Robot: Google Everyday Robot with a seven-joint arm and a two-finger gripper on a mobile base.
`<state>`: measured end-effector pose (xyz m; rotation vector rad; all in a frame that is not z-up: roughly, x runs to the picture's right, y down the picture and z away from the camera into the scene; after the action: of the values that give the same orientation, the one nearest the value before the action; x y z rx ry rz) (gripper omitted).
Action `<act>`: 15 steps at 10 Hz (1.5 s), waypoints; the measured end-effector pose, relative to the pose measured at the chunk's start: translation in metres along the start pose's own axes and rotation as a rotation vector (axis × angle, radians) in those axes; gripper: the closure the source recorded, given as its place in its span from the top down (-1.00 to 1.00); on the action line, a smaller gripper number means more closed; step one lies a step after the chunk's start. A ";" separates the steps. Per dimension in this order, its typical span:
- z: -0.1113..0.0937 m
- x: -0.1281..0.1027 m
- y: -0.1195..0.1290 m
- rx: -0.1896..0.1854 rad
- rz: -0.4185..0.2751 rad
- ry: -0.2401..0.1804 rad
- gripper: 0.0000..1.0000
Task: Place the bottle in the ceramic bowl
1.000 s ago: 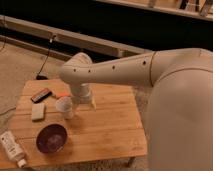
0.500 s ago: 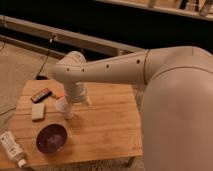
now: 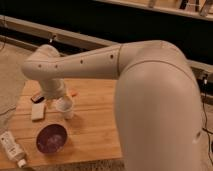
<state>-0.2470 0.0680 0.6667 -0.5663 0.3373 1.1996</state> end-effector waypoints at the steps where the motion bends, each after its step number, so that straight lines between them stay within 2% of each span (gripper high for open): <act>1: -0.006 -0.004 0.026 -0.005 -0.049 -0.013 0.30; 2: -0.009 -0.006 0.047 -0.008 -0.090 -0.020 0.30; 4: -0.008 -0.006 0.109 -0.025 -0.211 -0.026 0.30; 7: 0.010 0.004 0.170 -0.056 -0.339 -0.005 0.30; 10: 0.031 0.020 0.198 -0.097 -0.395 0.033 0.30; 12: 0.045 0.033 0.207 -0.113 -0.422 0.057 0.30; 15: 0.071 0.057 0.217 -0.108 -0.470 0.092 0.30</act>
<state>-0.4351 0.2074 0.6443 -0.7490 0.2016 0.7423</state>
